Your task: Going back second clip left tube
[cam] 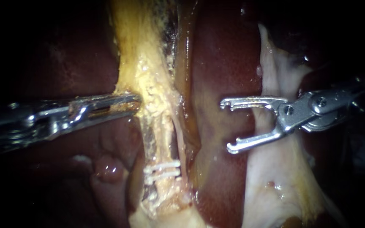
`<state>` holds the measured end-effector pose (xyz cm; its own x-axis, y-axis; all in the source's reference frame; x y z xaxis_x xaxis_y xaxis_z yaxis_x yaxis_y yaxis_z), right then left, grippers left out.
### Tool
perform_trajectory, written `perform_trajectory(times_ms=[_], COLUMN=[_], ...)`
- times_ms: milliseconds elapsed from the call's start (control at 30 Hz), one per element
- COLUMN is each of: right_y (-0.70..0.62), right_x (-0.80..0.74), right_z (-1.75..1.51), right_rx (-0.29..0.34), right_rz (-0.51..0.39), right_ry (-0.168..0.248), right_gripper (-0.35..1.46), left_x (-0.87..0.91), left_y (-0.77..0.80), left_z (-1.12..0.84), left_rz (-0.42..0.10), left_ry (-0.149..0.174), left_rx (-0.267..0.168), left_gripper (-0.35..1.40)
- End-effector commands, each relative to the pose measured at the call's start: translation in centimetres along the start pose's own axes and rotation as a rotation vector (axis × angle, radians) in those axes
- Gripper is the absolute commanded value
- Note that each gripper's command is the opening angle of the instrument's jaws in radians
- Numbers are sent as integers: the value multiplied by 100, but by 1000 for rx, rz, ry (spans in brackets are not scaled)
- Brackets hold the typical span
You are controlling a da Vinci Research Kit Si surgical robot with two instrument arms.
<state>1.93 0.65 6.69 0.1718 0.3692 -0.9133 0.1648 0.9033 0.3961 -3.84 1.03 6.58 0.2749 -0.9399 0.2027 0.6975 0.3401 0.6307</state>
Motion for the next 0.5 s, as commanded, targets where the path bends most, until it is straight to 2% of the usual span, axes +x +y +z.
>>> perform_trajectory(times_ms=[33, 167, 500], right_y=[0, 0, -1], right_x=[0, 0, -1], right_z=[0, 0, 0], right_rx=[0, -1, 0], right_rz=[2, 2, -5], right_ry=[-1, -1, -1], right_gripper=[60, 60, 60], left_x=[2, 0, 0], left_y=[-2, -6, -1], left_z=[5, 11, 8], left_rz=[1, 1, 3], left_ry=[7, 13, 16], left_rx=[2, 6, 10], left_gripper=[-35, -35, -35])
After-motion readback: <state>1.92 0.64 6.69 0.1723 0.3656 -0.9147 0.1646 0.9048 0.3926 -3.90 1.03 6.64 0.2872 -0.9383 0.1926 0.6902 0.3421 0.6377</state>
